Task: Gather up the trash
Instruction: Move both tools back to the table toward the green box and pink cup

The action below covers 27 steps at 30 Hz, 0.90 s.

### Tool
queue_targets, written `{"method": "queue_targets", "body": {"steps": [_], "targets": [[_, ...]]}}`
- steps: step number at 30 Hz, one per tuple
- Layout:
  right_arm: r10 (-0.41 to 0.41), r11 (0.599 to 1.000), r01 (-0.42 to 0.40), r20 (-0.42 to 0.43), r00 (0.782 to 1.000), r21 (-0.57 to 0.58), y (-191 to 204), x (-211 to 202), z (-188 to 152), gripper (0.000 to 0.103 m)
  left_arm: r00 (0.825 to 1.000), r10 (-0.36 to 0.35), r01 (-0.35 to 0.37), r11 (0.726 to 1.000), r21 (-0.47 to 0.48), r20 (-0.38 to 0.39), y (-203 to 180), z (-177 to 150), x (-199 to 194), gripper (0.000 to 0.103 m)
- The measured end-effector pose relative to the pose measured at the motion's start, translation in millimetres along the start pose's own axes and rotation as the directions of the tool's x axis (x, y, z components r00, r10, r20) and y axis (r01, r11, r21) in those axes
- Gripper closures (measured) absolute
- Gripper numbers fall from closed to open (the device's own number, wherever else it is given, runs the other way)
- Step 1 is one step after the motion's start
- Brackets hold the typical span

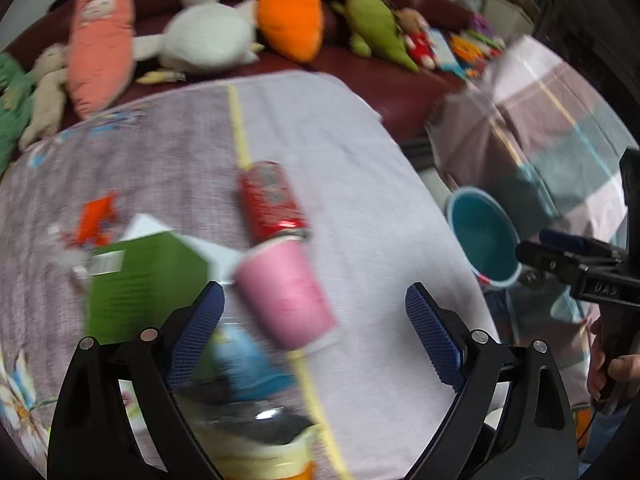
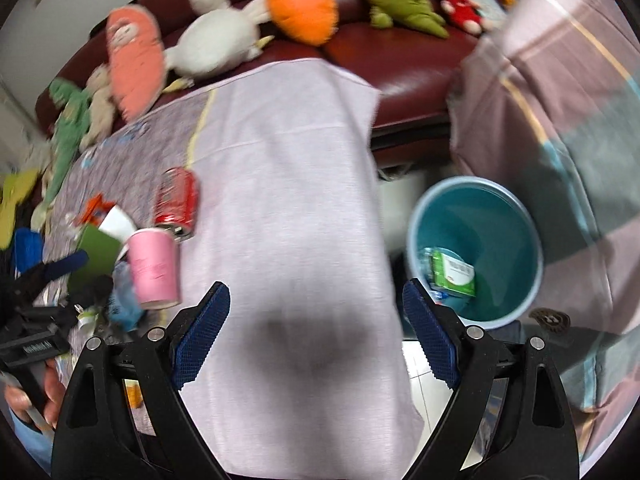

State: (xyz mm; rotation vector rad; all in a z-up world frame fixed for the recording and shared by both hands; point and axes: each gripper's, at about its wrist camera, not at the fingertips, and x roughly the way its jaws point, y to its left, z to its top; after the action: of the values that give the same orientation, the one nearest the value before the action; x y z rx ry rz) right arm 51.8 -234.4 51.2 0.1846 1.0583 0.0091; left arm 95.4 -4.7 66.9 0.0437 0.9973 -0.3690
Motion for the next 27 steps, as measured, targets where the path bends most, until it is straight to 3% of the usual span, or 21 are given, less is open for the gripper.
{"method": "queue_targets", "body": {"steps": [4,7,11,15,21,27], "targets": [[-0.001,0.997,0.0,-0.012,1.0,-0.071,37.2,2.0,4.7,0.019,0.997,0.056,-0.052,0.996,-0.071,0.052,55.0,-6.4,-20.9,0.006],[-0.003,0.994,0.0,-0.023,1.0,-0.109,60.2,6.6,6.9,0.019,0.997,0.063,-0.055,0.985,-0.162,0.042,104.4,-12.0,-22.1,0.006],[0.0,0.991,-0.007,-0.056,0.998,-0.131,82.5,19.2,9.0,0.019,0.997,0.078,-0.074,0.976,-0.205,0.01,141.4,-22.9,-11.4,0.006],[-0.003,0.987,-0.011,-0.094,0.996,-0.159,105.5,34.4,12.5,0.019,1.0,-0.014,0.012,0.972,-0.237,-0.008,162.4,-33.3,4.9,0.006],[0.013,0.985,-0.036,-0.133,0.991,-0.171,128.5,53.5,18.0,0.019,0.989,-0.15,0.149,0.957,-0.251,0.012,173.0,-32.3,17.2,0.006],[0.049,0.981,-0.081,-0.18,0.982,-0.174,147.2,83.7,20.5,0.019,0.982,-0.186,0.187,0.963,-0.196,0.026,165.0,-35.1,20.9,0.006]]}}
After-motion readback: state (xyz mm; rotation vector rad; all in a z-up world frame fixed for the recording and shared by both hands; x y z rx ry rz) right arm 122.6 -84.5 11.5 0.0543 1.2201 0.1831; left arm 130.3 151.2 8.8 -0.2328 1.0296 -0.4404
